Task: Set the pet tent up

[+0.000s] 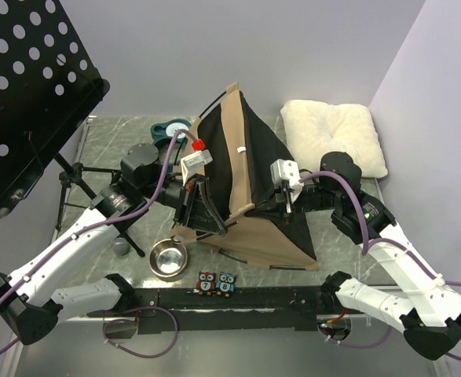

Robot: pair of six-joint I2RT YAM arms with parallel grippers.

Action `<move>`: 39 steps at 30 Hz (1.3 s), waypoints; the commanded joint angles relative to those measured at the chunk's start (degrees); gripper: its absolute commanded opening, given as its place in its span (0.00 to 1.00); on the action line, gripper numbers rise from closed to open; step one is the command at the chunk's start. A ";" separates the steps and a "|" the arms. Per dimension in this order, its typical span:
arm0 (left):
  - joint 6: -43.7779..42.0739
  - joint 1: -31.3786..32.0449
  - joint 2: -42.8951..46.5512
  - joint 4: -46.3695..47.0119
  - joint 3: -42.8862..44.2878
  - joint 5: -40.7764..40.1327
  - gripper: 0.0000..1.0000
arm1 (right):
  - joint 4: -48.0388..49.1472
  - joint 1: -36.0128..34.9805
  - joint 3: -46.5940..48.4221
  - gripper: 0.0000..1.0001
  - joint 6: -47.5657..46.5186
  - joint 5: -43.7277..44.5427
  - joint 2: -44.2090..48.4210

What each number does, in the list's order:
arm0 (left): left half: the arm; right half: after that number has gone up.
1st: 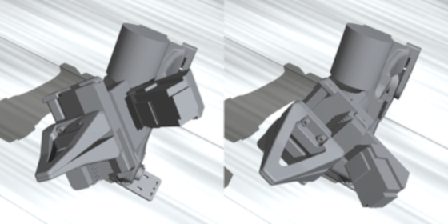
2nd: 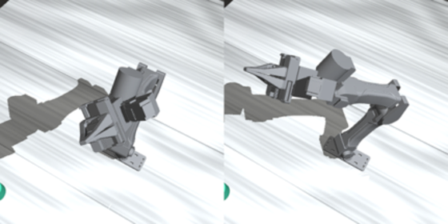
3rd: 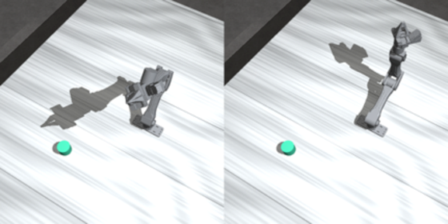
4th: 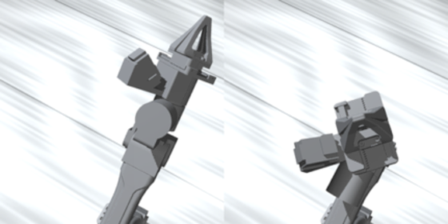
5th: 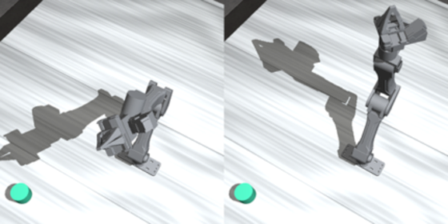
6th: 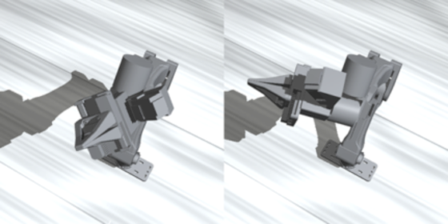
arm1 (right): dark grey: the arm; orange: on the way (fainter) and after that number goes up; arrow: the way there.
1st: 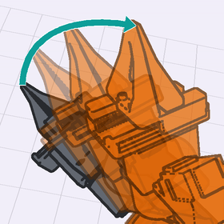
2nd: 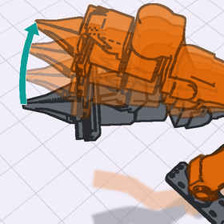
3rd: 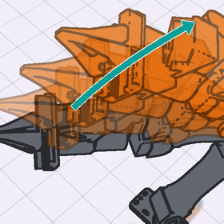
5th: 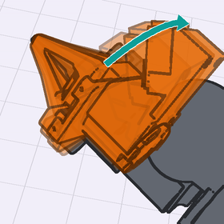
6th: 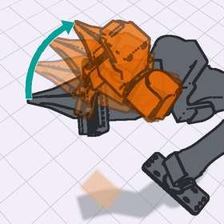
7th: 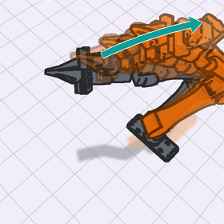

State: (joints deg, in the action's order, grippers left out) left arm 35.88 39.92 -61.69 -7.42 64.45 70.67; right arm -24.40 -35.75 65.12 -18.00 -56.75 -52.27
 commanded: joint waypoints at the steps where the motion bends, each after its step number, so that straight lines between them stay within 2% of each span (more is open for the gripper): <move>1: 1.65 -0.90 0.35 -7.70 -1.43 -0.89 0.01 | 5.07 0.41 0.27 0.00 1.21 -2.48 2.61; 7: -0.72 -1.16 -1.68 -11.65 0.15 -2.12 0.01 | 5.51 0.41 0.27 0.00 1.39 -3.01 2.70; 16: 4.37 -3.27 -1.86 -6.83 -0.81 -1.68 0.01 | 2.08 0.41 0.36 0.00 -2.48 -4.68 3.05; 39: 3.23 -2.31 -4.75 -5.32 1.65 -3.44 0.01 | 1.55 0.24 0.71 0.00 -2.48 -4.33 2.17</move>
State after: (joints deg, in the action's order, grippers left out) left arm 37.63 37.50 -65.36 -9.58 64.88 69.63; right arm -24.84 -35.59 65.10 -20.60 -58.13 -51.22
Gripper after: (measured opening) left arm 0.034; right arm 0.022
